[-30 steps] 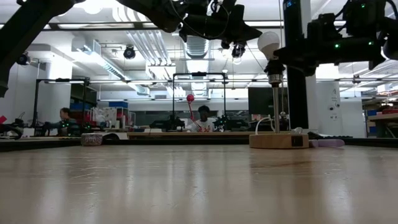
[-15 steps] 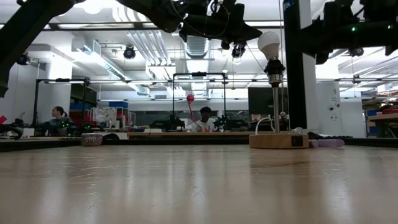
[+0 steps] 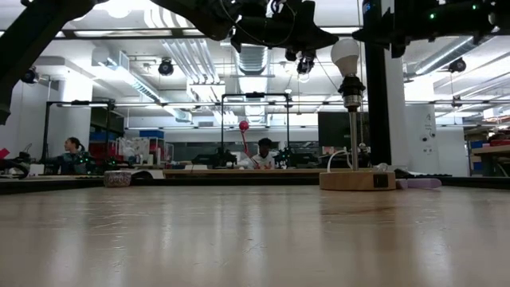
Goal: Screw lightbulb
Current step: Insert the lightbulb on the lamp
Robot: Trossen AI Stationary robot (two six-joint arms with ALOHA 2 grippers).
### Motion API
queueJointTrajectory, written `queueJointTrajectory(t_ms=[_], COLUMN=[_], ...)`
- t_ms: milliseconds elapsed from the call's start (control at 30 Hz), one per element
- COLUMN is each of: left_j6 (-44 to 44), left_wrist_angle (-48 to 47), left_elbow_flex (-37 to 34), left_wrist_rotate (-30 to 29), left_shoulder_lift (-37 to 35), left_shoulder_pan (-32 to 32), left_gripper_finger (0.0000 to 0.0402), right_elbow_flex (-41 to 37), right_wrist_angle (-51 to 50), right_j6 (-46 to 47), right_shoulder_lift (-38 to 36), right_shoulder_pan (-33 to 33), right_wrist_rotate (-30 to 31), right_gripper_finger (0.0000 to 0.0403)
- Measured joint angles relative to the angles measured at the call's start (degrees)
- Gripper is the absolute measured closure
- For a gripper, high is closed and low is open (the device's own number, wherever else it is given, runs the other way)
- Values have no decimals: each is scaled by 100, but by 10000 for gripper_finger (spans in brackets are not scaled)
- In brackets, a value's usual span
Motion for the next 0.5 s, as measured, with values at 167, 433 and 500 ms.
queueJointTrajectory(t_ms=[167,433,500], left_j6=[0,0,-2], left_wrist_angle=[-2,-4,-7], left_elbow_flex=[0,0,0], left_wrist_rotate=[0,0,-14], left_shoulder_lift=[0,-2,-2], left_shoulder_pan=[0,0,0], left_gripper_finger=[401,401,401], right_elbow_flex=[379,592,627], right_wrist_angle=[-314,-544,-549], right_j6=[-173,-149,-129], right_shoulder_lift=[277,652,719], right_shoulder_pan=[0,0,0], right_wrist_rotate=[-8,-157,-164], right_gripper_finger=[386,385,388])
